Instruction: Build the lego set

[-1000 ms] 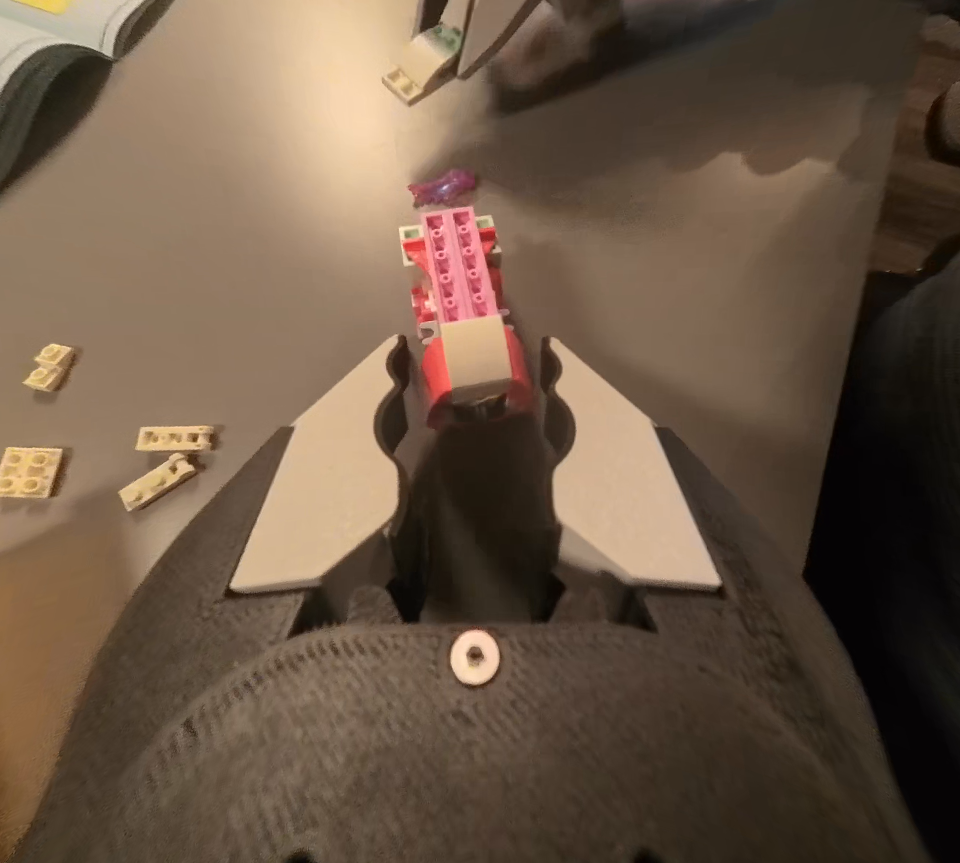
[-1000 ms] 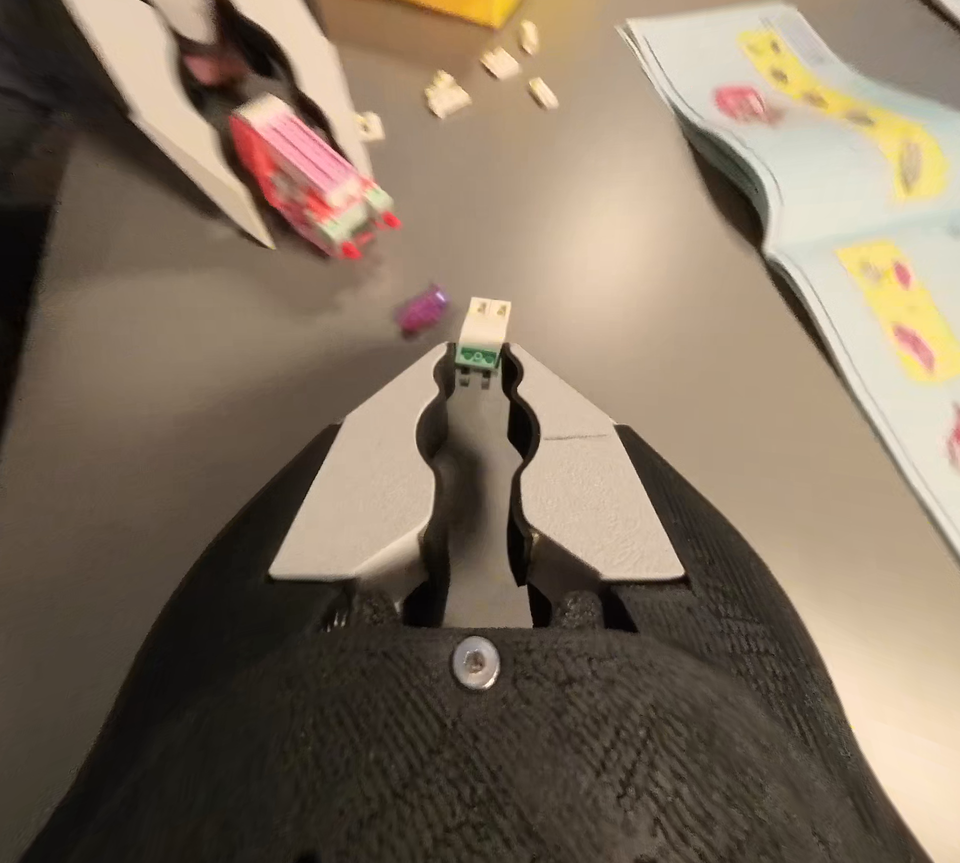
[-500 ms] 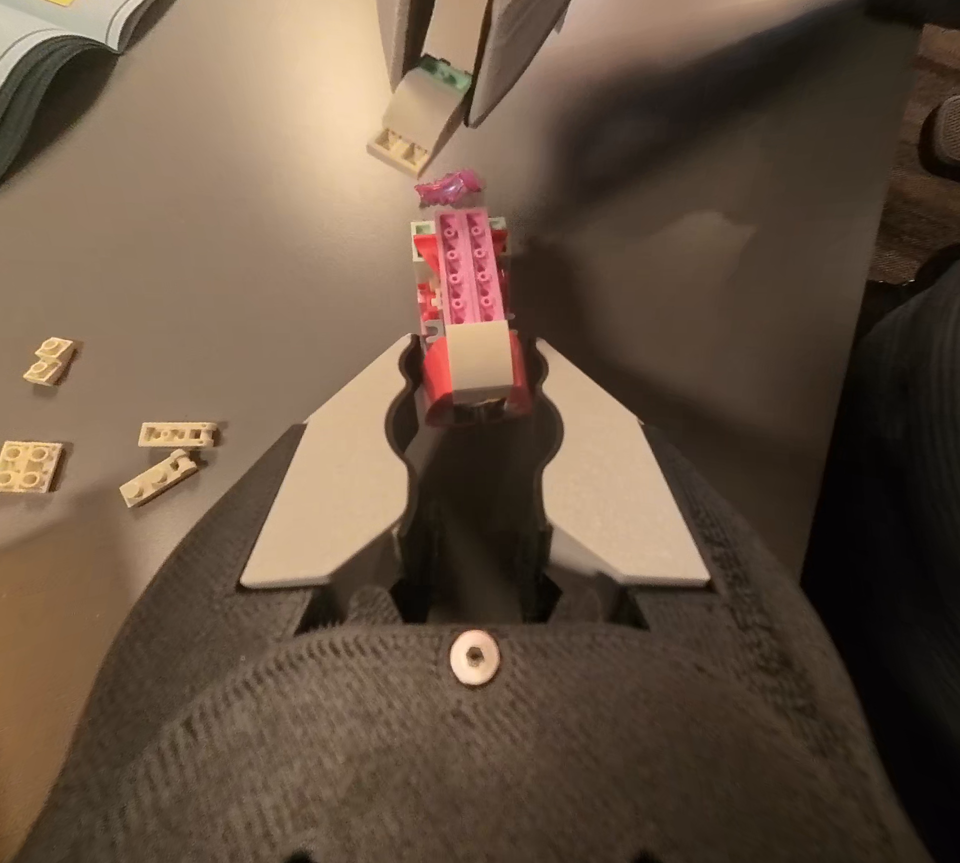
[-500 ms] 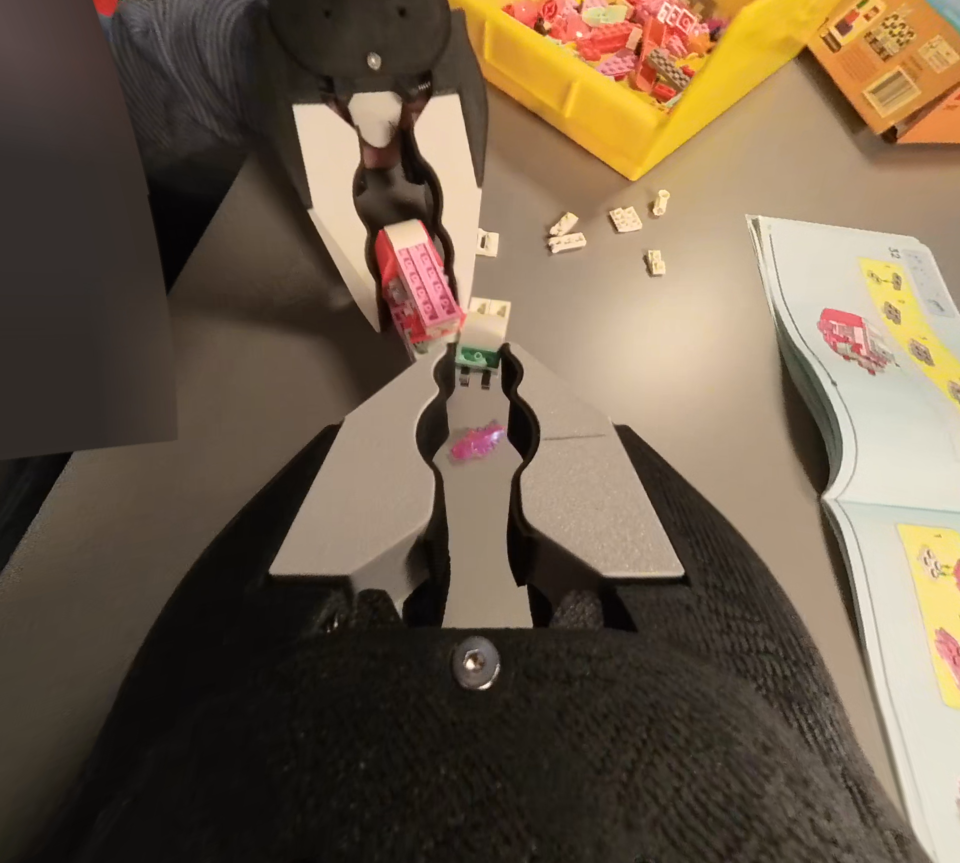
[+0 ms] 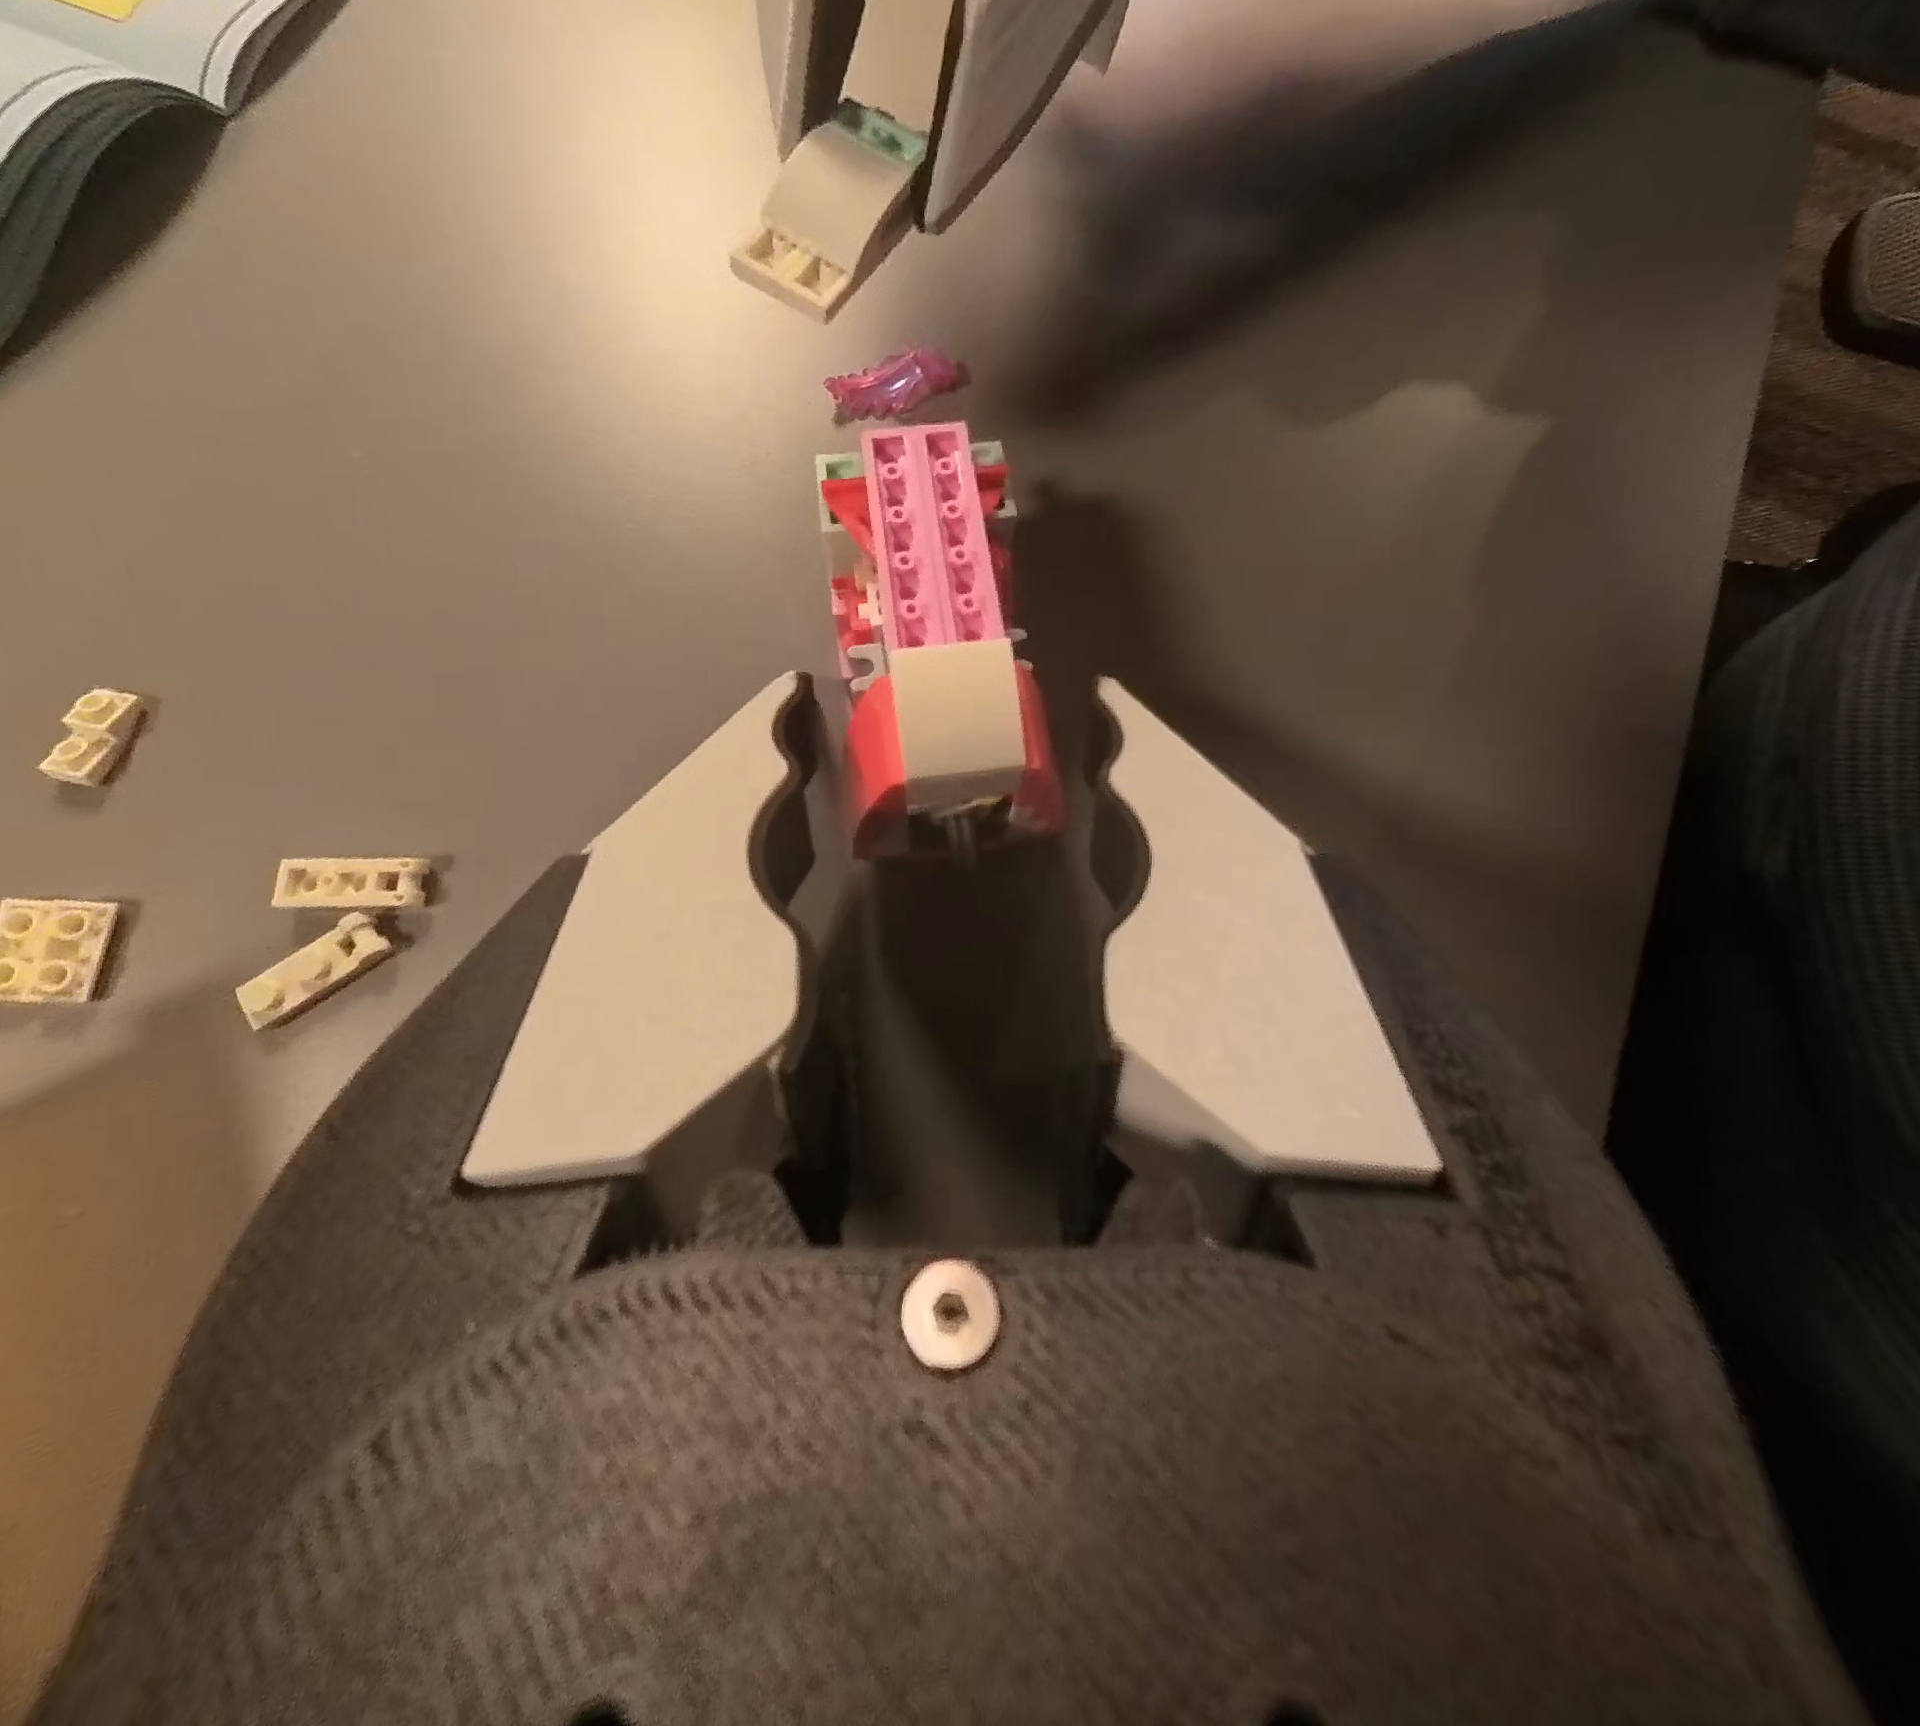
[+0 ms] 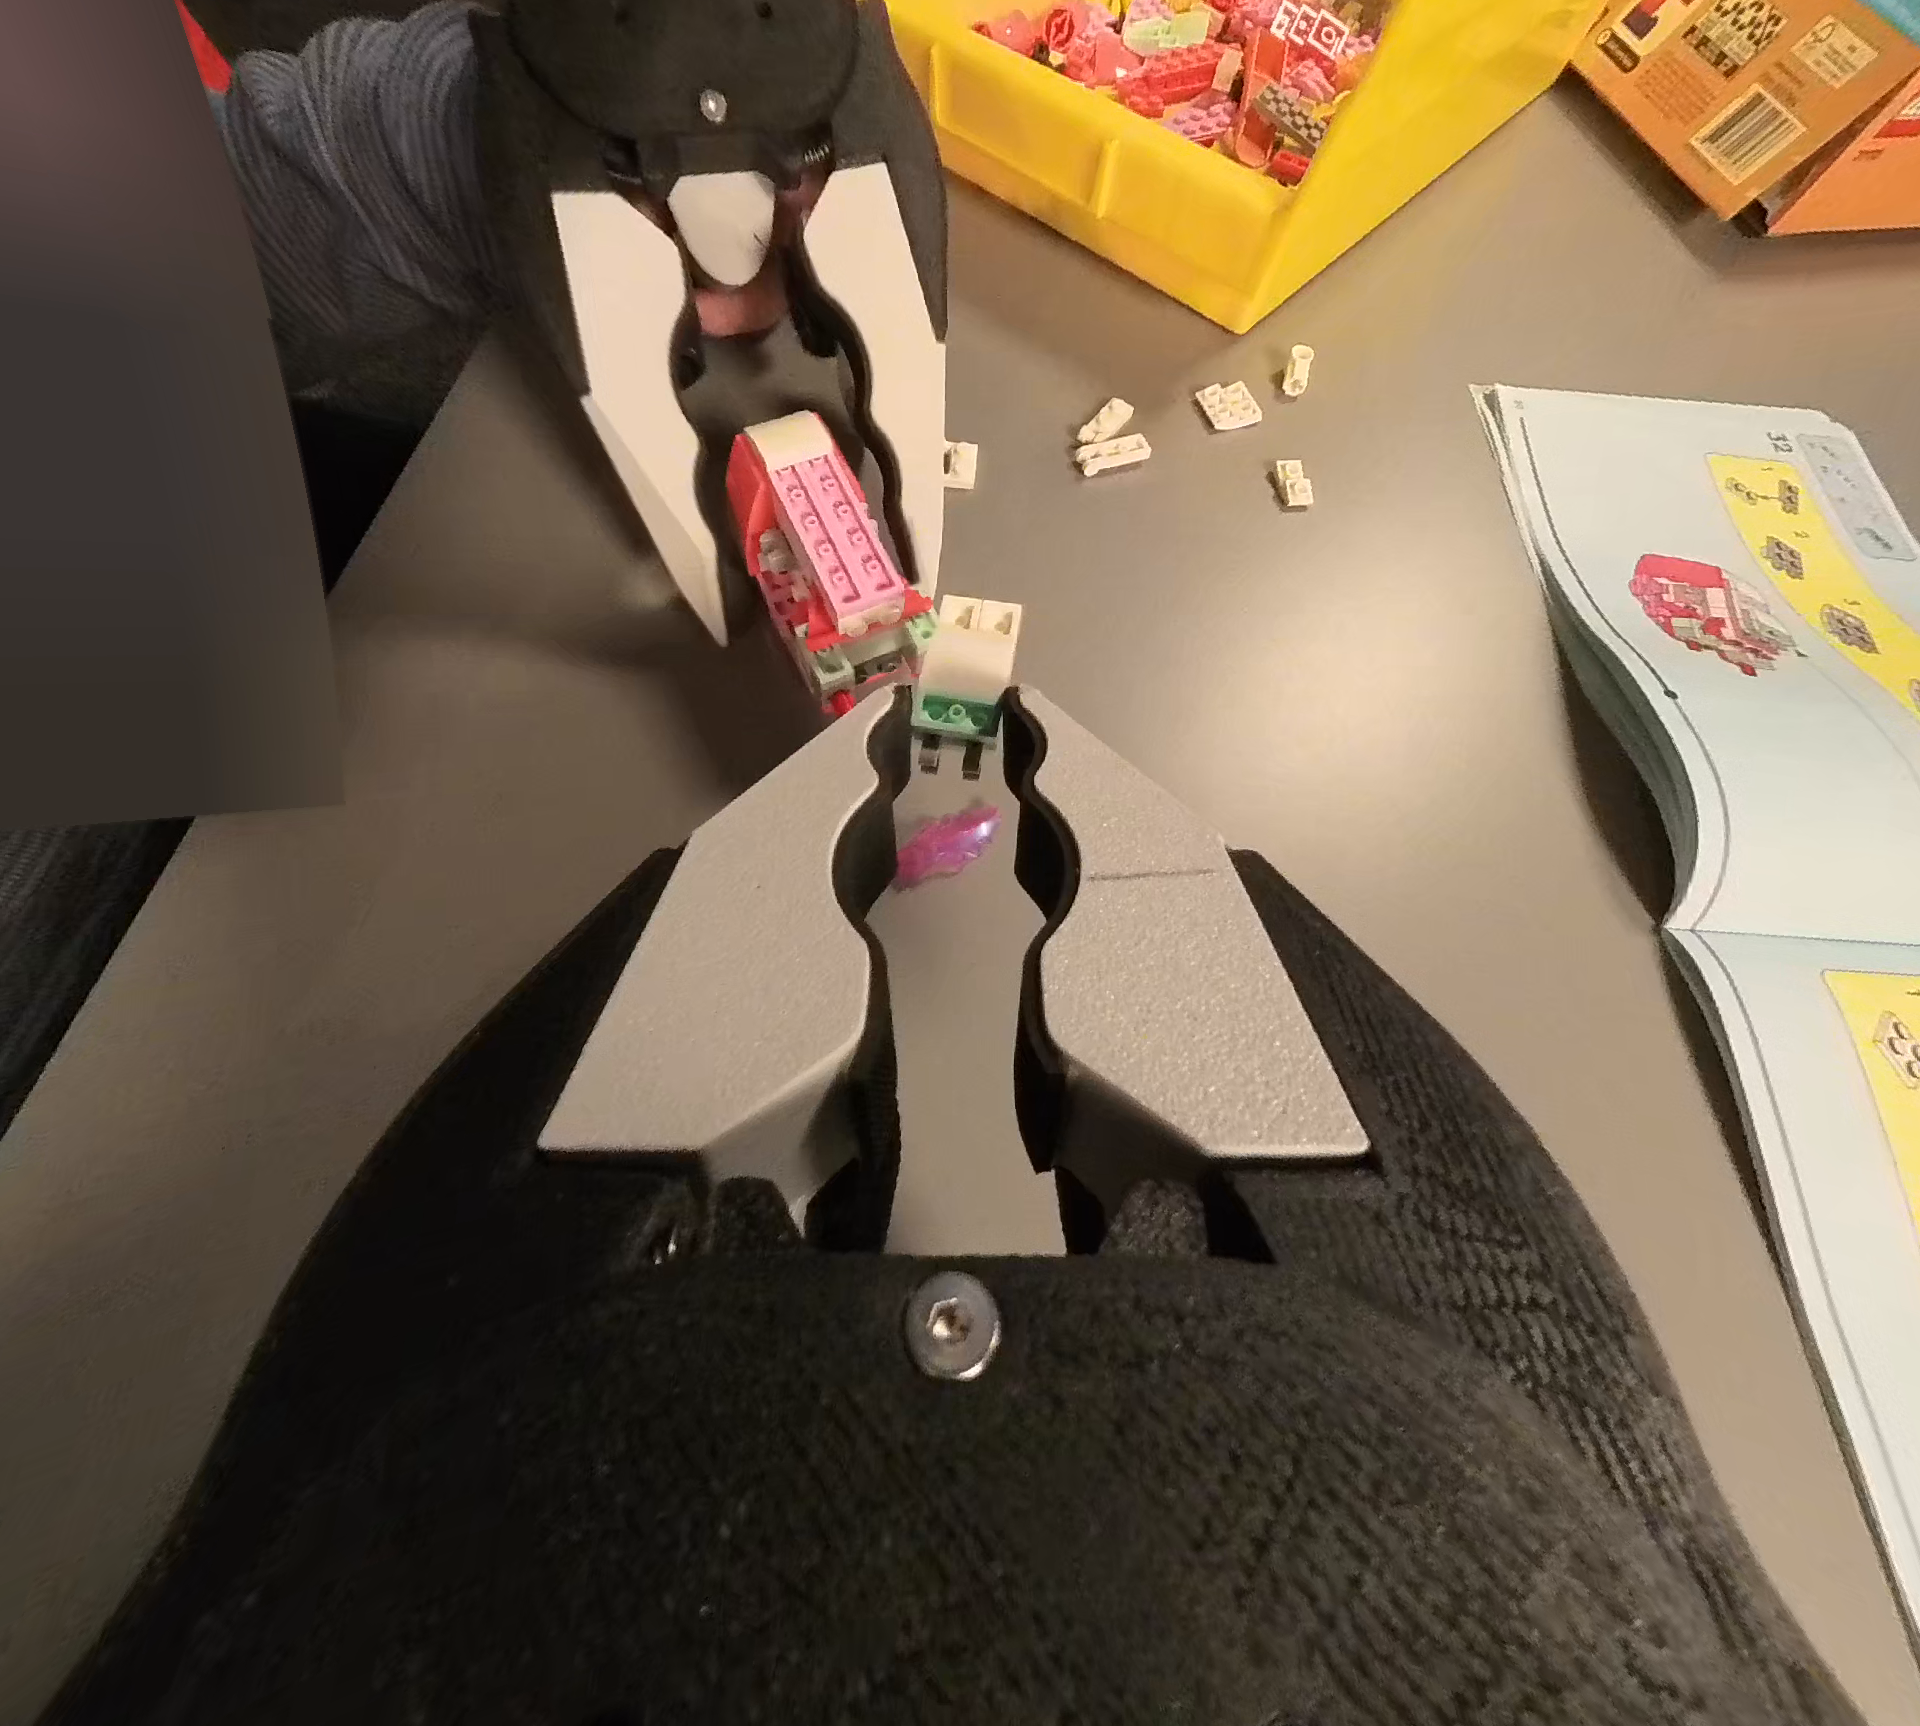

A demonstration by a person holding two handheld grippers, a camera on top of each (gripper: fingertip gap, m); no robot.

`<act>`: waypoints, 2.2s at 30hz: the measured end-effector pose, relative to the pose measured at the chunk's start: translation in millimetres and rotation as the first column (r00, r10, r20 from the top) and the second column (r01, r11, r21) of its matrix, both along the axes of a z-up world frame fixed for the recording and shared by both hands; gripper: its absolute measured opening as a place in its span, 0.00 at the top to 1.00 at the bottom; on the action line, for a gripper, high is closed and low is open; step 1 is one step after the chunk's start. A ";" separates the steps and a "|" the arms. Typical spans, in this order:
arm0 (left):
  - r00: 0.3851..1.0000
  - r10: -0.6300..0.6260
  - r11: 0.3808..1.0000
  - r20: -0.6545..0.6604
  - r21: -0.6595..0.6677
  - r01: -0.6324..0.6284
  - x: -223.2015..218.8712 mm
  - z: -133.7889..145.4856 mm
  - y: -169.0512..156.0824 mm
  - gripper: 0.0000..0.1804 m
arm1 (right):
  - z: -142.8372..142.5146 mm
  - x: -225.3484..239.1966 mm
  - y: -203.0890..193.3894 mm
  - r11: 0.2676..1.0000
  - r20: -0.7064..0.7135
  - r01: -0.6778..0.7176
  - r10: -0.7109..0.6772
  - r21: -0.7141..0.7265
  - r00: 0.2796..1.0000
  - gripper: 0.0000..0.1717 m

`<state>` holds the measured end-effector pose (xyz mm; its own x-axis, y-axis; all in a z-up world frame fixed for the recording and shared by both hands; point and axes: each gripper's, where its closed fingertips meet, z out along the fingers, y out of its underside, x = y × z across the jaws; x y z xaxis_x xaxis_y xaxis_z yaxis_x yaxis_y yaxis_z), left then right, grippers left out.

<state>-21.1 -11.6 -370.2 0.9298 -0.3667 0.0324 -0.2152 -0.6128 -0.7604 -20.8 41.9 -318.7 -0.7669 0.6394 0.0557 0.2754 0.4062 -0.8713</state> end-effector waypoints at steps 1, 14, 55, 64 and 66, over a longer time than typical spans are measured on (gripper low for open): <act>1.000 0.000 1.000 -0.006 0.002 0.000 -0.1 -0.1 0.4 0.74 | 0.0 0.2 -0.3 1.000 0.001 -0.002 0.002 0.001 1.000 0.91; 0.999 -0.014 0.996 -0.043 0.092 0.018 1.7 10.7 8.0 0.79 | 12.5 11.9 -21.2 0.992 0.016 -0.122 0.122 -0.020 0.992 0.91; 0.977 -0.187 0.886 0.099 0.447 0.124 26.5 70.2 -0.6 0.79 | 50.7 23.8 -59.3 0.921 0.057 -0.373 0.369 0.114 0.928 0.91; 0.976 -0.080 0.892 0.203 0.452 -0.021 8.5 78.0 7.1 0.79 | 63.1 2.8 -56.8 0.957 -0.121 -0.212 0.239 0.196 0.964 0.66; 0.963 -0.042 0.890 0.266 0.449 -0.085 2.3 81.9 11.5 0.79 | 67.5 -7.7 -55.2 0.943 -0.291 -0.098 0.196 0.319 0.937 0.57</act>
